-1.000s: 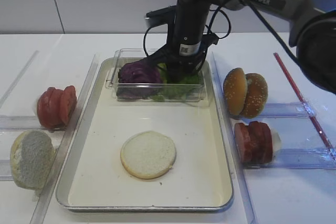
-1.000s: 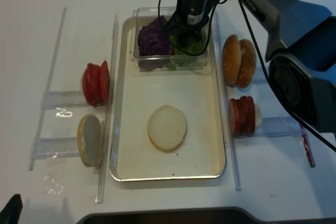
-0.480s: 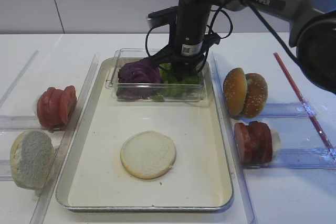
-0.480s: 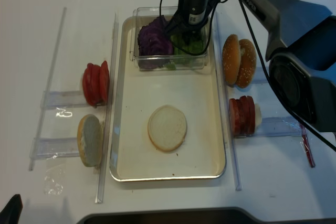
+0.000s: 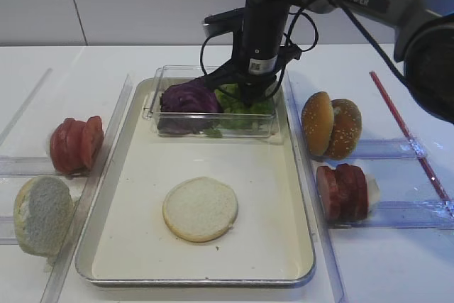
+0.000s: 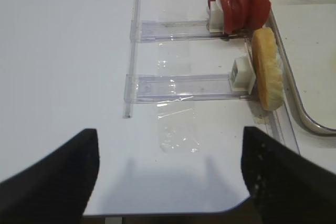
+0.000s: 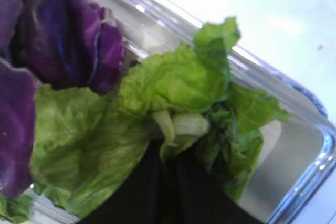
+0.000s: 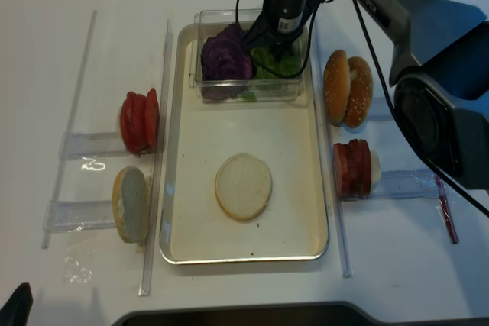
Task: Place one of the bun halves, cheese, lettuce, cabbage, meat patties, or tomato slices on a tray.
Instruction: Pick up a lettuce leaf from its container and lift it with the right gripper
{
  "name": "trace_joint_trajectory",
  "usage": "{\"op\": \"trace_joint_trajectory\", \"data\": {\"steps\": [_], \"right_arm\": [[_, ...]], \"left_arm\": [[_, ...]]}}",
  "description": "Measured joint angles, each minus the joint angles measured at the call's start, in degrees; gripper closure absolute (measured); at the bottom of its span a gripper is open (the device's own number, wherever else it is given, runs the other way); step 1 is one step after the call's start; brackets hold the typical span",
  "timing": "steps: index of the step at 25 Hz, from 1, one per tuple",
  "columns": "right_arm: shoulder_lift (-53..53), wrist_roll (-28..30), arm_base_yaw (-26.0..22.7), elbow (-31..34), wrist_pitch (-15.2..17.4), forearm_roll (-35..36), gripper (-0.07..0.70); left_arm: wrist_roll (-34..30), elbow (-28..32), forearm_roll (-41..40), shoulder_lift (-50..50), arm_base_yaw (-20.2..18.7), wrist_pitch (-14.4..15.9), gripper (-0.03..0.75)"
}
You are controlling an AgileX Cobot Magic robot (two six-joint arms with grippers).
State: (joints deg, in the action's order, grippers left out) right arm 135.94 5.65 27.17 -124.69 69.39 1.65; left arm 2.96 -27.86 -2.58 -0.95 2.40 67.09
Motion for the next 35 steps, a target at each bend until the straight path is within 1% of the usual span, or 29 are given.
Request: {"op": "trace_joint_trajectory", "data": {"steps": [7, 11, 18, 22, 35], "right_arm": [[-0.11, 0.0, 0.0, 0.0, 0.11, 0.0, 0.558], [-0.71, 0.0, 0.0, -0.13, 0.71, 0.0, 0.561], [-1.22, 0.0, -0.12, -3.52, 1.56, 1.57, 0.562], [-1.48, 0.0, -0.12, -4.23, 1.58, 1.88, 0.562], [-6.76, 0.0, -0.46, -4.45, 2.04, 1.77, 0.562]], "left_arm": [[0.0, 0.0, 0.0, 0.0, 0.0, 0.0, 0.162], [0.0, 0.0, 0.0, 0.0, 0.0, 0.0, 0.162], [0.0, 0.0, 0.0, 0.0, 0.0, 0.0, 0.162], [0.0, 0.0, 0.0, 0.0, 0.0, 0.0, 0.162], [0.0, 0.0, 0.0, 0.0, 0.0, 0.0, 0.162]]}}
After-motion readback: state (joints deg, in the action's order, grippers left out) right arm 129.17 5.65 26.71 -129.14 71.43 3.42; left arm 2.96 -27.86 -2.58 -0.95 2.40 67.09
